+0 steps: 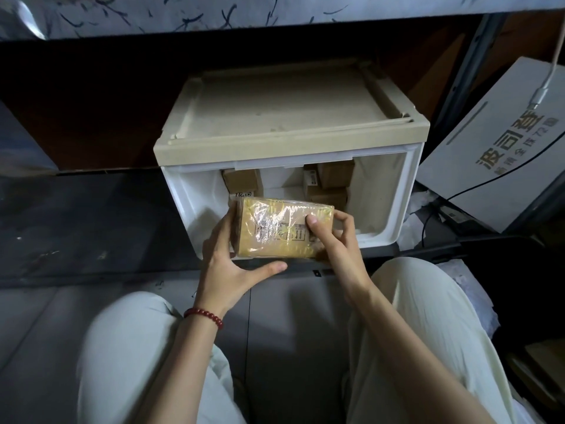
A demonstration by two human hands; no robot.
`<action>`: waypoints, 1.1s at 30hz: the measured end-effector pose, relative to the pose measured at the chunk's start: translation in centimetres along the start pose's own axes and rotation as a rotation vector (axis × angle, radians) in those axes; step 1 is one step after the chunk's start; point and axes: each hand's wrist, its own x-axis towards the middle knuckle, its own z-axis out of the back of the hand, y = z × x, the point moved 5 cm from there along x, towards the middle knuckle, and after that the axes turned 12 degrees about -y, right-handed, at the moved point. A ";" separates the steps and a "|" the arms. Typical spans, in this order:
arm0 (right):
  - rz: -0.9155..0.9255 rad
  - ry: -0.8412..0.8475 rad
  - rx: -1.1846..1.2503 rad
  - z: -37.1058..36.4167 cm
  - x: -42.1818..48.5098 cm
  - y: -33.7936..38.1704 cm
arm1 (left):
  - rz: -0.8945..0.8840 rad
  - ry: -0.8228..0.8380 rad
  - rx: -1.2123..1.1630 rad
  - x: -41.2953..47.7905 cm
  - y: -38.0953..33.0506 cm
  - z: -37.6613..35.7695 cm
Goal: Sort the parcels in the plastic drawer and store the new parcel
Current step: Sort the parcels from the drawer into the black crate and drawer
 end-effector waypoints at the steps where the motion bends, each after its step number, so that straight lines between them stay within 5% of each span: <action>1: 0.008 0.010 -0.005 0.1 0.0 0.2 | -0.022 -0.015 0.030 0.1 0.0 0.1; 10: 0.013 0.091 -0.044 -0.2 -0.3 1.0 | -0.023 -0.142 -0.095 0.1 -1.3 0.3; 24: -0.066 0.122 -0.081 -1.0 -0.1 -0.6 | 0.188 -0.082 -0.191 0.0 -0.6 -0.5; 33: -0.217 -0.057 -0.013 0.1 0.9 -2.2 | 0.090 -0.006 -0.125 0.0 -0.6 -0.8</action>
